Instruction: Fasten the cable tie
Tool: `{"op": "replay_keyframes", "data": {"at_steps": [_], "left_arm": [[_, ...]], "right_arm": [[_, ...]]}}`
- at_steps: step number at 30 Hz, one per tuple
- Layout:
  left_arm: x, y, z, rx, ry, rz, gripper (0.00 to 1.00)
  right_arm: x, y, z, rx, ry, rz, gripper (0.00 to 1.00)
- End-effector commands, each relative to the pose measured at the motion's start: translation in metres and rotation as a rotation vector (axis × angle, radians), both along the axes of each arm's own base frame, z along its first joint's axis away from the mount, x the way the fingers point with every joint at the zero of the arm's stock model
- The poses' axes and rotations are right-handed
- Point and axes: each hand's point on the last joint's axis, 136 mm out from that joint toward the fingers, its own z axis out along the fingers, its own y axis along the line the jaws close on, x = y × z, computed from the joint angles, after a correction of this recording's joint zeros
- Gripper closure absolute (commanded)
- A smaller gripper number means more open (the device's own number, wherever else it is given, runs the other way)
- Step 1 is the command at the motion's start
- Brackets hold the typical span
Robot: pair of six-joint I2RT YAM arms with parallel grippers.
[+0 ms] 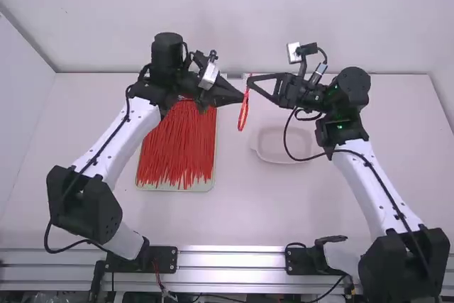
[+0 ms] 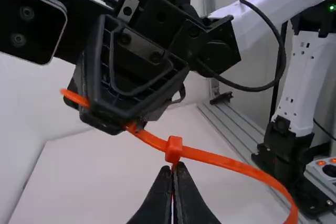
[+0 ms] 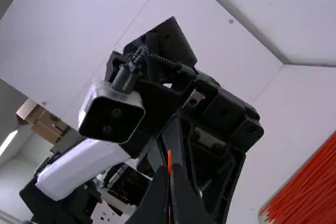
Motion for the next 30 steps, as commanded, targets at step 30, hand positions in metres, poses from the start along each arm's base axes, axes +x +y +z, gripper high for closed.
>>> {"op": "replay_keyframes", "data": {"at_steps": [30], "left_arm": [[-0.023, 0.001, -0.033, 0.028, -0.047, -0.001, 0.98]], "right_arm": [[0.000, -0.010, 0.121, 0.056, -0.212, -0.023, 1.00]]}}
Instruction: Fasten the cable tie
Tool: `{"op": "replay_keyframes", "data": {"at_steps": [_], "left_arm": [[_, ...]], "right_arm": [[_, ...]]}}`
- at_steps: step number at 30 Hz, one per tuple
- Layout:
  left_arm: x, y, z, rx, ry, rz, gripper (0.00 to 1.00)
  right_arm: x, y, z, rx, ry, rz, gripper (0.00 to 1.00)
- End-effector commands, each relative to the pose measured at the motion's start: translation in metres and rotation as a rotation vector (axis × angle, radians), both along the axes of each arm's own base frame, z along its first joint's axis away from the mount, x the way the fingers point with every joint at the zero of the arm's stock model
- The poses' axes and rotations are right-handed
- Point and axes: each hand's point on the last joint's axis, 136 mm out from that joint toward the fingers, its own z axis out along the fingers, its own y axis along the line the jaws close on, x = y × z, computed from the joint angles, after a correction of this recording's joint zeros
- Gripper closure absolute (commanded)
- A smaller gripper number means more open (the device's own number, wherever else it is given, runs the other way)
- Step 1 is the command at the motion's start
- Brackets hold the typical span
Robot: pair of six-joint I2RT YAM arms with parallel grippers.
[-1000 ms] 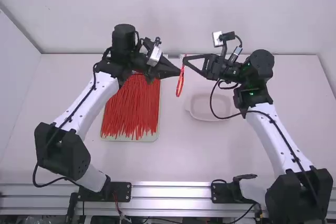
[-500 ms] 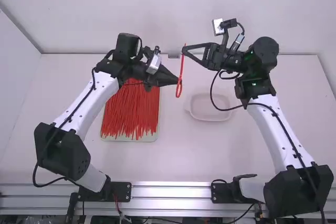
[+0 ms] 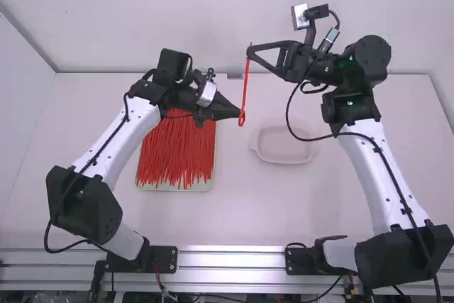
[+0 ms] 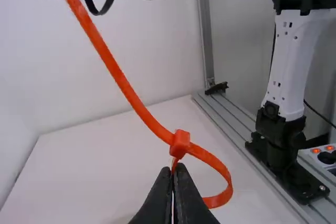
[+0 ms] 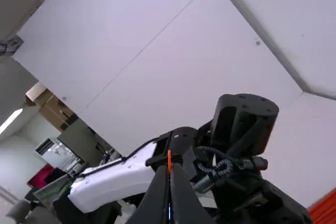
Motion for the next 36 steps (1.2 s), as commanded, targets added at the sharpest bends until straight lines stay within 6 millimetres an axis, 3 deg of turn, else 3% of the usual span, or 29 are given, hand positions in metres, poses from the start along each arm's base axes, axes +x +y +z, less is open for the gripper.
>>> {"op": "replay_keyframes", "data": {"at_steps": [1, 5, 10, 12, 14, 26, 31, 36], "left_arm": [[-0.004, -0.004, -0.001, 0.010, -0.032, 0.000, 0.98], [-0.003, -0.004, 0.000, 0.007, -0.041, 0.000, 0.98], [0.001, -0.005, 0.005, 0.005, -0.033, 0.005, 0.98], [0.004, -0.006, 0.008, 0.001, -0.043, 0.008, 0.98], [0.006, -0.006, 0.010, 0.000, -0.043, 0.012, 0.98], [0.019, -0.010, 0.036, -0.021, -0.040, 0.024, 0.98], [0.031, -0.012, 0.041, -0.011, -0.025, 0.083, 0.98], [0.032, -0.013, 0.042, -0.009, -0.023, 0.094, 0.98]], "right_arm": [[-0.001, -0.012, 0.034, 0.031, -0.084, -0.069, 1.00], [-0.001, -0.011, 0.025, 0.004, -0.070, -0.049, 0.99], [0.003, -0.009, 0.004, -0.048, -0.023, -0.039, 0.59], [0.006, -0.009, -0.008, -0.073, 0.004, -0.044, 0.47], [0.007, -0.009, -0.015, -0.090, 0.018, -0.046, 0.42], [0.018, -0.034, -0.068, -0.197, 0.136, -0.106, 0.31], [0.004, -0.021, -0.083, -0.239, 0.135, -0.052, 0.33], [-0.004, -0.007, -0.086, -0.252, 0.114, -0.014, 0.37]]}}
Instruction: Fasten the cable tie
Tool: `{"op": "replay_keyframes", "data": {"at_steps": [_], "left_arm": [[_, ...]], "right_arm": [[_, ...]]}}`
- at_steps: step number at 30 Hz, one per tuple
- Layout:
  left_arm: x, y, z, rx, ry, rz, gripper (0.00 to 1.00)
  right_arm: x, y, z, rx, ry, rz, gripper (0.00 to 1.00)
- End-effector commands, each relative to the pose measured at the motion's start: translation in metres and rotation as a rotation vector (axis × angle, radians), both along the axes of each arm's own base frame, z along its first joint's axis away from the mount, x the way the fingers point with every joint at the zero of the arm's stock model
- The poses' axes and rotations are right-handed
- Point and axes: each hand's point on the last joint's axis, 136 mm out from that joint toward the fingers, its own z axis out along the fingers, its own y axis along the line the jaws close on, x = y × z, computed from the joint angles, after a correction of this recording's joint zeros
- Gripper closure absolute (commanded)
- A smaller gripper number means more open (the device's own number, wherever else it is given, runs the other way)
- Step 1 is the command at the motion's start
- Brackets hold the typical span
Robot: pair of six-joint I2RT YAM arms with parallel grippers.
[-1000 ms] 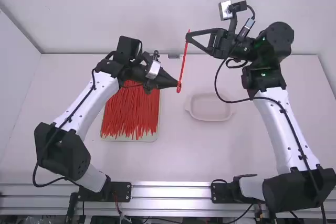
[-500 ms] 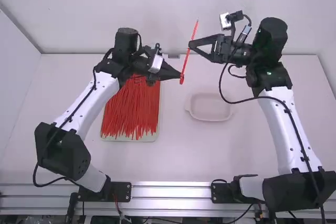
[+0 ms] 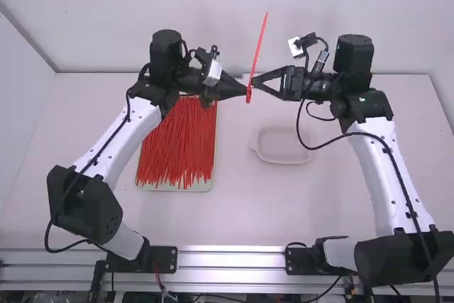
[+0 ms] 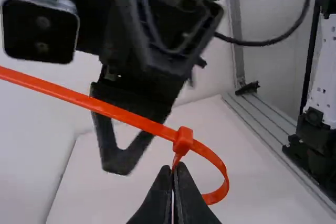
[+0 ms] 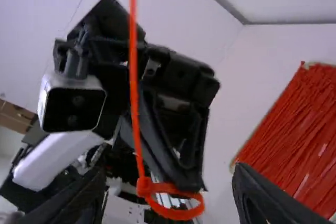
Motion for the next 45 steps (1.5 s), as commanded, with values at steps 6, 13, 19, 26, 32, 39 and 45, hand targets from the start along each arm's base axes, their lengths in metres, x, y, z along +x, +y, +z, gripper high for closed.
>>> {"op": "replay_keyframes", "data": {"at_steps": [6, 13, 19, 26, 32, 39, 45], "left_arm": [[-0.004, -0.002, 0.002, 0.009, 0.057, -0.001, 0.98], [-0.004, -0.002, 0.002, 0.010, 0.060, -0.001, 0.98], [-0.003, -0.003, 0.002, 0.012, 0.064, 0.009, 0.90], [-0.001, -0.002, 0.001, 0.013, 0.064, 0.016, 0.92], [0.011, -0.003, -0.007, 0.044, 0.109, 0.099, 0.01], [0.032, 0.001, -0.036, 0.140, 0.245, 0.262, 0.01], [0.038, 0.011, -0.074, 0.273, 0.417, 0.386, 0.01]], "right_arm": [[-0.012, 0.017, 0.021, 0.011, -0.149, 0.061, 0.51], [-0.016, 0.023, 0.021, 0.012, -0.153, 0.079, 1.00], [-0.010, 0.022, 0.019, -0.003, -0.161, 0.048, 1.00], [-0.006, 0.019, 0.018, -0.008, -0.165, 0.028, 1.00], [0.002, 0.006, 0.017, -0.015, -0.163, -0.009, 1.00], [0.009, -0.019, -0.001, -0.063, -0.147, -0.059, 1.00], [0.010, -0.035, -0.020, -0.123, -0.152, -0.087, 1.00]]}}
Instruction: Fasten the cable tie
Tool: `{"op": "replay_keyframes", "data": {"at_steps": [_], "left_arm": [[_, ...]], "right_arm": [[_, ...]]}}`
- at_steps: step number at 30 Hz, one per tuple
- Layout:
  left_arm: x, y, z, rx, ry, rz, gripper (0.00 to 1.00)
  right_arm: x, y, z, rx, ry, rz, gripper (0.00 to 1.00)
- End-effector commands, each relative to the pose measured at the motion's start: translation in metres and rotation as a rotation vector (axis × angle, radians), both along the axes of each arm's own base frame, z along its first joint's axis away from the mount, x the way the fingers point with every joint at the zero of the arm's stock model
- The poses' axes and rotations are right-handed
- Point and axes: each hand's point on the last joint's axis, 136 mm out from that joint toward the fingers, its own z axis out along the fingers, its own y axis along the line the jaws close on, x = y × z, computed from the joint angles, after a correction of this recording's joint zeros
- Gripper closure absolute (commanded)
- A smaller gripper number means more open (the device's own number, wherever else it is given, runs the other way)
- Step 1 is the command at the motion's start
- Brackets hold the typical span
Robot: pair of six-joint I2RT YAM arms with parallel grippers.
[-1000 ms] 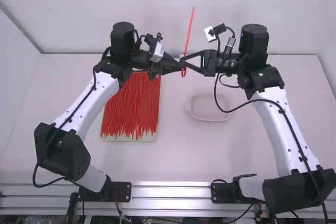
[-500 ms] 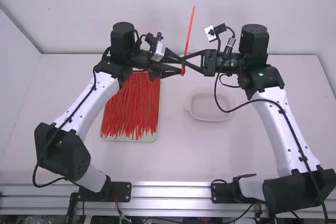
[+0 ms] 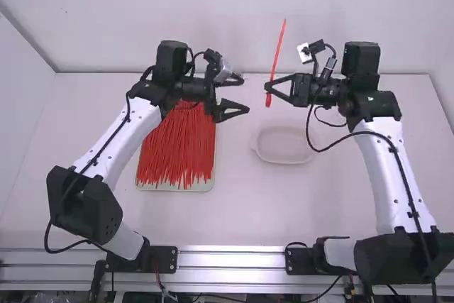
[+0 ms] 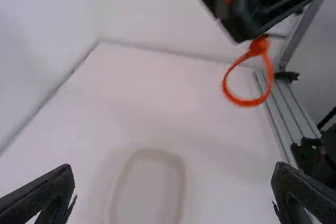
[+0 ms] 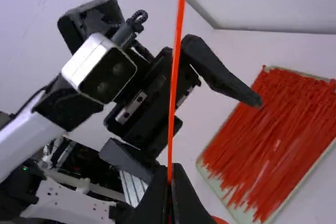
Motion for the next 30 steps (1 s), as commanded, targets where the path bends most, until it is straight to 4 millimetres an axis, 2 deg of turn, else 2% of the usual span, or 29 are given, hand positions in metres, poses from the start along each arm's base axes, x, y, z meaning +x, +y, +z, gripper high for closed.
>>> {"op": "replay_keyframes", "data": {"at_steps": [1, 6, 13, 17, 22, 27, 30], "left_arm": [[0.003, 0.004, -0.014, 0.067, 0.044, 0.067, 0.01], [-0.007, 0.013, -0.041, 0.155, 0.191, 0.110, 0.01], [-0.021, 0.024, -0.066, 0.252, 0.318, 0.145, 0.01], [-0.020, 0.025, -0.079, 0.261, 0.329, 0.155, 0.01], [-0.004, 0.041, -0.102, 0.207, 0.417, 0.248, 0.01], [-0.005, 0.054, -0.121, 0.135, 0.468, 0.252, 0.01], [-0.008, 0.059, -0.130, 0.131, 0.490, 0.255, 0.01]], "right_arm": [[0.000, -0.006, 0.005, -0.035, -0.104, -0.002, 1.00], [0.009, -0.015, -0.021, -0.087, -0.069, -0.059, 1.00], [0.017, -0.021, -0.072, -0.142, -0.017, -0.106, 1.00], [0.020, -0.021, -0.095, -0.134, -0.003, -0.116, 1.00], [0.025, -0.035, -0.128, -0.161, 0.037, -0.185, 1.00], [0.039, -0.053, -0.173, -0.311, 0.097, -0.353, 1.00], [0.040, -0.057, -0.193, -0.403, 0.109, -0.409, 1.00]]}}
